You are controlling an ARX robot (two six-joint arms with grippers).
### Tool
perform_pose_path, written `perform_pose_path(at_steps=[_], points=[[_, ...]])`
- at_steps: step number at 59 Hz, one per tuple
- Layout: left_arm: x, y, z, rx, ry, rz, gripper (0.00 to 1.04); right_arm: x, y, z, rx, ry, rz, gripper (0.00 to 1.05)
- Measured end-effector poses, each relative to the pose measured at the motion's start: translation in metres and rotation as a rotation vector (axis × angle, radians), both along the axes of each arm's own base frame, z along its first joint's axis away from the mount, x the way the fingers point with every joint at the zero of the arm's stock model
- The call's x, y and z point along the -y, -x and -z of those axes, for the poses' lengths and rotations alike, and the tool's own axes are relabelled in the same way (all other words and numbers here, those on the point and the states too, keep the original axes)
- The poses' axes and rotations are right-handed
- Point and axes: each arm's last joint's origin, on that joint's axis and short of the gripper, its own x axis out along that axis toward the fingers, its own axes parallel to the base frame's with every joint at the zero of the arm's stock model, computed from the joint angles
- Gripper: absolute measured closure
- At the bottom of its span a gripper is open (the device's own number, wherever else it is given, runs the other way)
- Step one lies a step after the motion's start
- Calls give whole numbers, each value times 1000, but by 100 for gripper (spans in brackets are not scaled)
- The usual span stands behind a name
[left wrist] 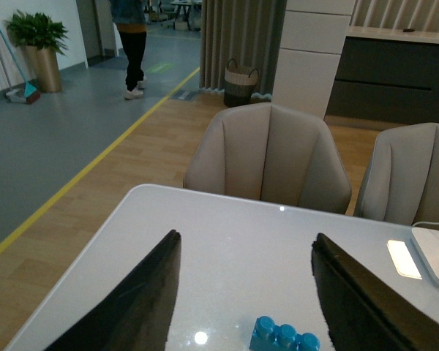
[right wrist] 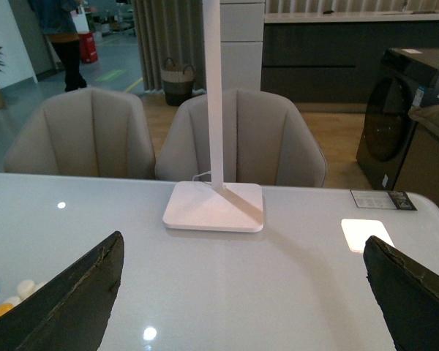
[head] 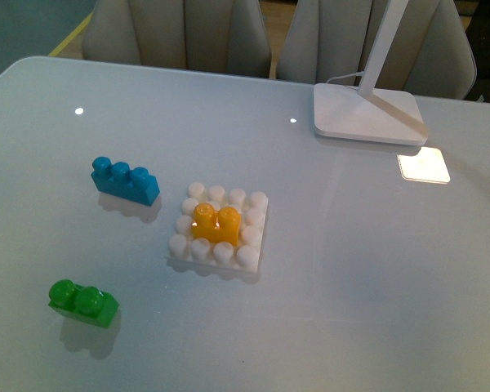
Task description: Insert yellow block into base center
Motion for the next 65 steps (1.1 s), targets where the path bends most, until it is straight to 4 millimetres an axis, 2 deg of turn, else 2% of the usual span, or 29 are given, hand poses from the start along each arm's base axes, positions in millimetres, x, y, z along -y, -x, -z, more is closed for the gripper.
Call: perform_pose_path(at_steps=[6,15,39,43,65], points=[[7,13,11,1,-12,-25,76,0,0,0,0,0,0,9],[15,25,19,1,-18,4,102,0,0,0,0,0,0,9],[15,50,32,3,-19,0,102,0,0,0,0,0,0,9],[15,54,39,13,-19,0,102,0,0,0,0,0,1,9],[15,68,37,20,-20,0,102,0,0,0,0,0,1,9]])
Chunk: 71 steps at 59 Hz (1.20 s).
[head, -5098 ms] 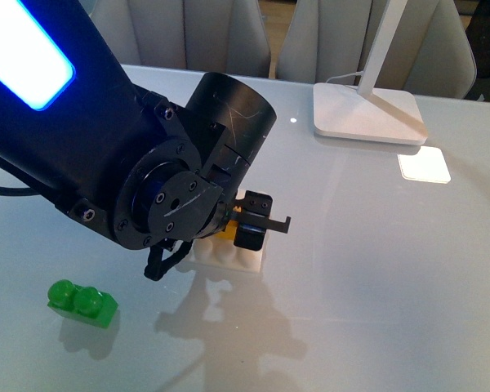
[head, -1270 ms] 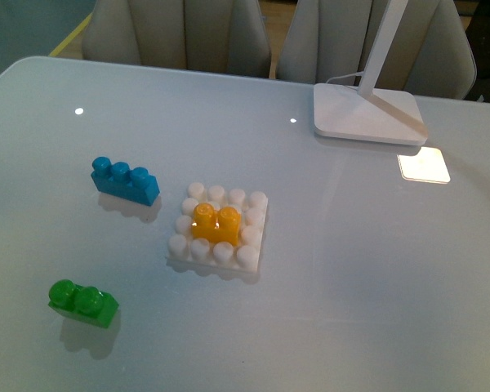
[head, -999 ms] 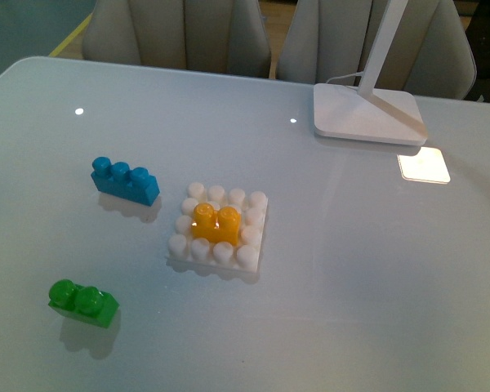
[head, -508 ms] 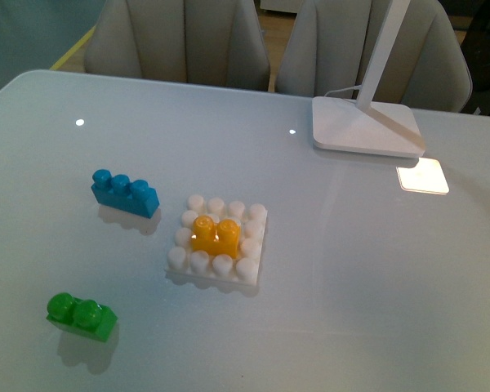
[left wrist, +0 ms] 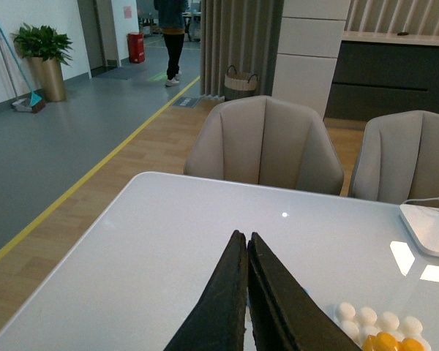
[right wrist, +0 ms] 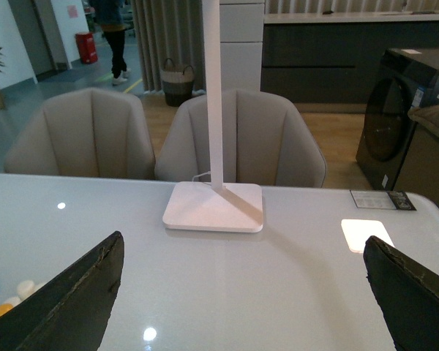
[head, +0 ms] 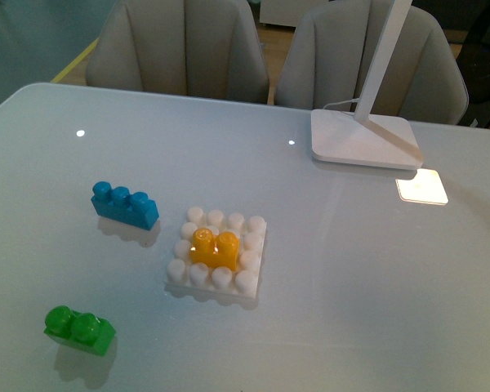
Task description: Insert yellow block into base center
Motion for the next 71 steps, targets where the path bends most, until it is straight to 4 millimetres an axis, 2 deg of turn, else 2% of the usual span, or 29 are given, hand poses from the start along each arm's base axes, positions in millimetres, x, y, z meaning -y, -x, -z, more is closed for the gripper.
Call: perform_pose_path(at_steps=[17,26,50,55,71], points=[[0,6,0,0,0,0,102,0,0,0,0,0,0,9],[0,16,3,-8,0,0,102,0,0,0,0,0,0,9],[0,17,3,-4,0,0,102,0,0,0,0,0,0,9],[0,17,3,-4,0,0,84,0,0,0,0,0,0,9],[0,17,3,-4,0,0,36,0,0,0,0,0,0,9]])
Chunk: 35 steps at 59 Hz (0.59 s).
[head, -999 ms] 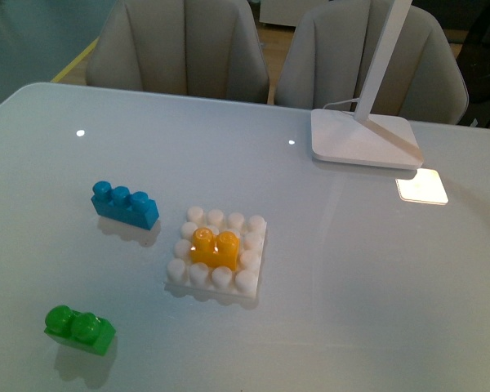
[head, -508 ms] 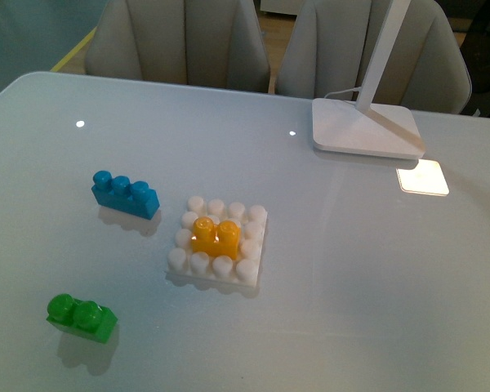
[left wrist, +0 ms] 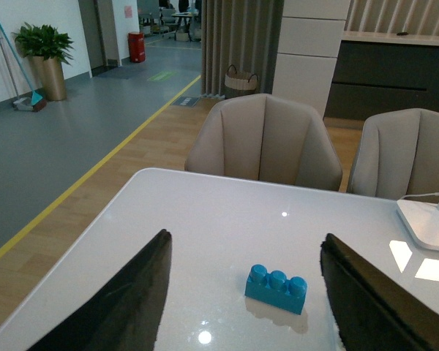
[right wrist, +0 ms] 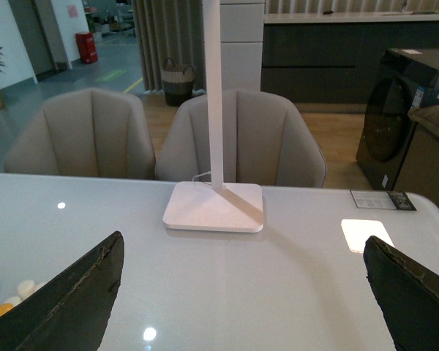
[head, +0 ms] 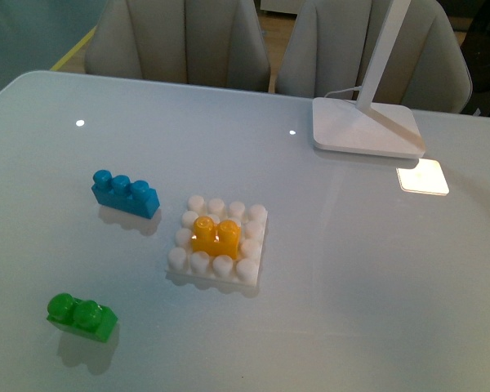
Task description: Insert yellow block into base center
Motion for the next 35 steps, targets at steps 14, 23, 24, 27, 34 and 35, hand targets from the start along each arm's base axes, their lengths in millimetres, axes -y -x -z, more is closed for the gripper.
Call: perform_pose_path(at_steps=[14,23,24,27,34,35], points=[[0,0,0,0,-2,0,8,0,0,0,0,0,0,9],[0,0,0,0,-2,0,7,0,0,0,0,0,0,9],[0,0,0,0,-2,0,7,0,0,0,0,0,0,9],[0,0,0,0,-2,0,7,0,0,0,0,0,0,9],[0,0,0,0,-2,0,7,0,0,0,0,0,0,9],[0,0,0,0,-2,0,7,0,0,0,0,0,0,9]])
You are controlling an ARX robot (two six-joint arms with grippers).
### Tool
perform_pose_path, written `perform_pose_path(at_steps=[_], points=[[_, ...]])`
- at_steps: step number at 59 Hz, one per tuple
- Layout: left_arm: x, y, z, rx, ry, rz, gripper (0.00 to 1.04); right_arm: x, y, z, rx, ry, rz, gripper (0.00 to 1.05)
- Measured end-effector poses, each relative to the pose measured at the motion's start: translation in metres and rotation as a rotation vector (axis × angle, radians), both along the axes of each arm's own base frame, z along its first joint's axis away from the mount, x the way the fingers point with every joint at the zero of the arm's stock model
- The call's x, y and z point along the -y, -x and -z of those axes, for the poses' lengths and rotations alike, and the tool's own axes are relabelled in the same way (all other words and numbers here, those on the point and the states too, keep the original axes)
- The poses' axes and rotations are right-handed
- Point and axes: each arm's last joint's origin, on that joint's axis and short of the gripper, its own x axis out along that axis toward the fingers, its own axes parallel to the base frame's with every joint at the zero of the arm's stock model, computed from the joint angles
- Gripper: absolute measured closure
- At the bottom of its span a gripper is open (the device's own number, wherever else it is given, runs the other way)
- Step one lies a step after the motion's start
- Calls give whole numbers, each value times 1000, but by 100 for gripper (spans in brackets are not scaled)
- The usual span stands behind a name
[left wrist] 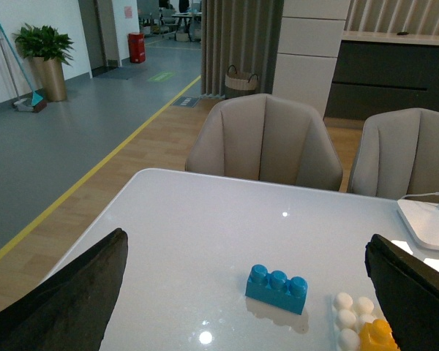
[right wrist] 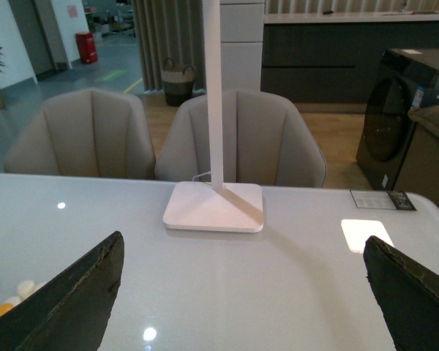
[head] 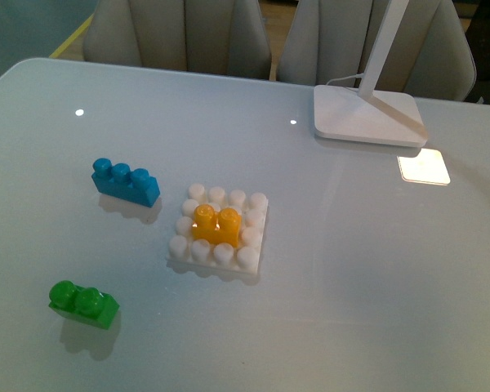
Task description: Insert yellow block into base center
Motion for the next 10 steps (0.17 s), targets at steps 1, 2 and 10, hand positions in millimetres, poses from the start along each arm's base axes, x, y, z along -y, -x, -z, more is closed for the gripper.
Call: perform_pose_path(at_steps=[1,2,10], points=[[0,0,0,0,0,0,7,0,0,0,0,0,0,9],[0,0,0,0,0,0,7,0,0,0,0,0,0,9],[0,0,0,0,0,0,7,0,0,0,0,0,0,9]])
